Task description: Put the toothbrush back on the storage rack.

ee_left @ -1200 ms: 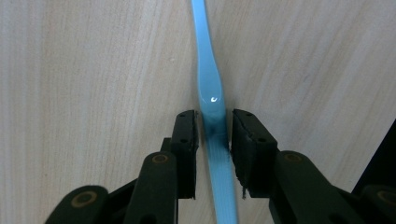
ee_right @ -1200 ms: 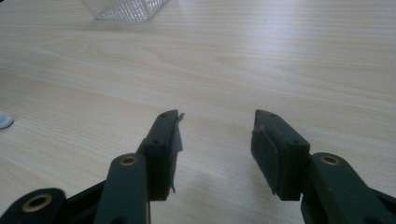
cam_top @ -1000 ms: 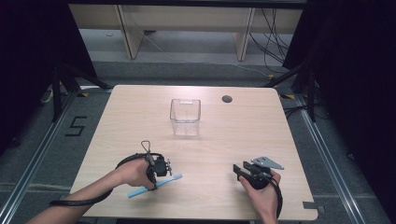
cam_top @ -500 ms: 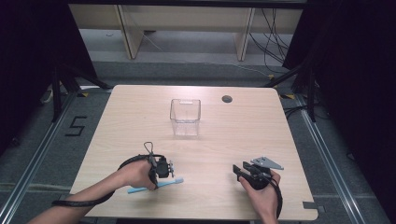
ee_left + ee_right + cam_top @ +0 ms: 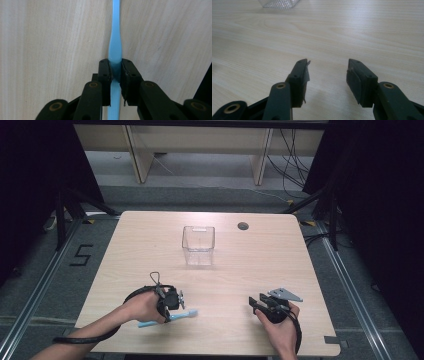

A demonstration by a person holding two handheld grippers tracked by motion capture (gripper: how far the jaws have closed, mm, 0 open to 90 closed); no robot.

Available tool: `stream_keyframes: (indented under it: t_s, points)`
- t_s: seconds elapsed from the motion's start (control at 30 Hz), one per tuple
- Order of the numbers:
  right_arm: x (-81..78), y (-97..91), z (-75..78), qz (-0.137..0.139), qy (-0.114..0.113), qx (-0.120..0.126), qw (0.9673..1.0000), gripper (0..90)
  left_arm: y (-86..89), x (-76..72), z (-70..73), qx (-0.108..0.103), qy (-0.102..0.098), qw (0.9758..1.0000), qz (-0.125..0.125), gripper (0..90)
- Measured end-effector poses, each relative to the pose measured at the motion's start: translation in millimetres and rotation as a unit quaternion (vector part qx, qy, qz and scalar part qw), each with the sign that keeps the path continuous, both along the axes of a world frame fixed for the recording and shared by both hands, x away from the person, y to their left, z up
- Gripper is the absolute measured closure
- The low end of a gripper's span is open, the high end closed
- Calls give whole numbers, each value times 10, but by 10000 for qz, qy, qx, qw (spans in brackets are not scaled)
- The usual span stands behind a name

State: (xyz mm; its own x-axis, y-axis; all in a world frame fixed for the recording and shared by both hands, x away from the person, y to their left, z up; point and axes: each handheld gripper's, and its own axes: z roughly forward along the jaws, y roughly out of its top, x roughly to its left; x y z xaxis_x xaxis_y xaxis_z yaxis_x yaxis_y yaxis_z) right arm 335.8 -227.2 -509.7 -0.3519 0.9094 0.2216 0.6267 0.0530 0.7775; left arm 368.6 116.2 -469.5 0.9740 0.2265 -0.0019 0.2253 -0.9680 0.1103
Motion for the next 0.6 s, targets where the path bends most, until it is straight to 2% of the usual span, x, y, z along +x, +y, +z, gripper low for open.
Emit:
stream_keyframes:
  t_s: [0.03, 0.2, 0.27, 0.5, 0.6]
  points:
    - [11, -25, -1, 64, -92, -146, 9998, 520, 7, 2, 19, -69, -30, 10000, -8, 784]
    - [9, -27, -1, 57, -78, -144, 9999, 520, 45, 7, 97, -545, -198, 9983, 51, 783]
    - [9, -28, -1, 46, -79, -141, 9999, 520, 68, 11, 129, -785, -304, 9964, 129, 783]
    - [15, -34, -5, 28, -148, -118, 9998, 519, 150, 27, 185, -1239, -508, 9905, 302, 783]
    - [9, -26, 1, 33, -79, -112, 9999, 519, 185, 38, 200, -1477, -586, 9866, 383, 783]
